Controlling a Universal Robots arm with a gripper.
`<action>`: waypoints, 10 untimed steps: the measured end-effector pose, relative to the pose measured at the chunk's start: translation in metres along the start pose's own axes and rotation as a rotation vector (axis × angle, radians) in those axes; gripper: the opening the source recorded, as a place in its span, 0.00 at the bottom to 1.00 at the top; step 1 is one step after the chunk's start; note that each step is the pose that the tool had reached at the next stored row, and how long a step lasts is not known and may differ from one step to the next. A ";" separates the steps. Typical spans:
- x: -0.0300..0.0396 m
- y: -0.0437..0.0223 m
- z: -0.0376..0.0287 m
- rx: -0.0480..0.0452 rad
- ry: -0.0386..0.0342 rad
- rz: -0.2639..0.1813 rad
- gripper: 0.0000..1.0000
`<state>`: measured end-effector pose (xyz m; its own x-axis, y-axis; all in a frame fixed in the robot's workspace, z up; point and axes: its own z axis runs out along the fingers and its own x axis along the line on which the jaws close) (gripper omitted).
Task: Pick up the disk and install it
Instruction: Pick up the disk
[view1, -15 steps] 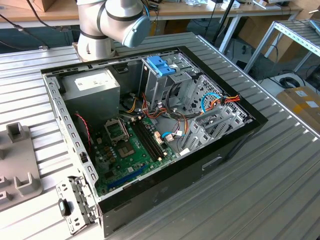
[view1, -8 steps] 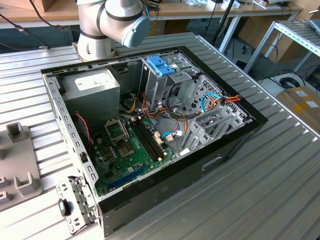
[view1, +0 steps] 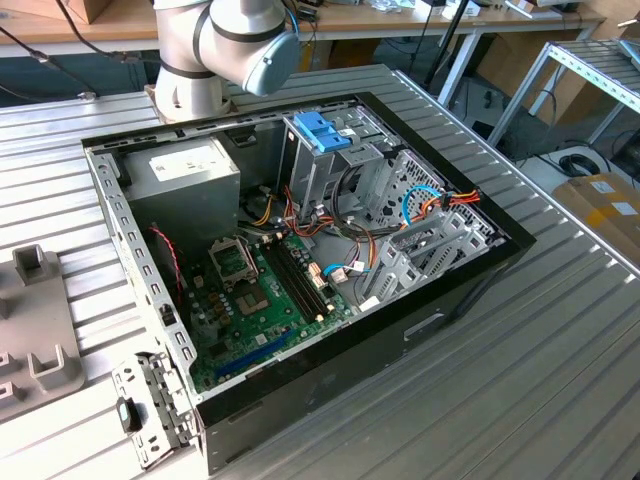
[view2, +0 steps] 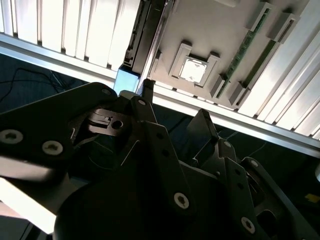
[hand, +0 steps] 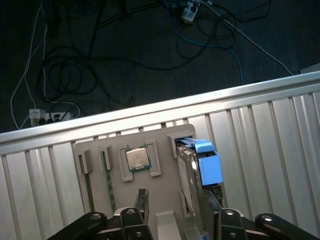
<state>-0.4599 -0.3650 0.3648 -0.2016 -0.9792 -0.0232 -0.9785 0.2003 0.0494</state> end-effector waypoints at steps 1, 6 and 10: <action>-0.0002 0.0000 0.0002 0.0000 -0.0001 0.000 0.54; -0.0015 0.0003 0.0013 -0.0002 -0.0009 0.000 0.54; -0.0028 0.0005 0.0023 -0.0004 -0.0014 0.000 0.54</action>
<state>-0.4599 -0.3621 0.3627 -0.2016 -0.9792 -0.0246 -0.9785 0.2003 0.0498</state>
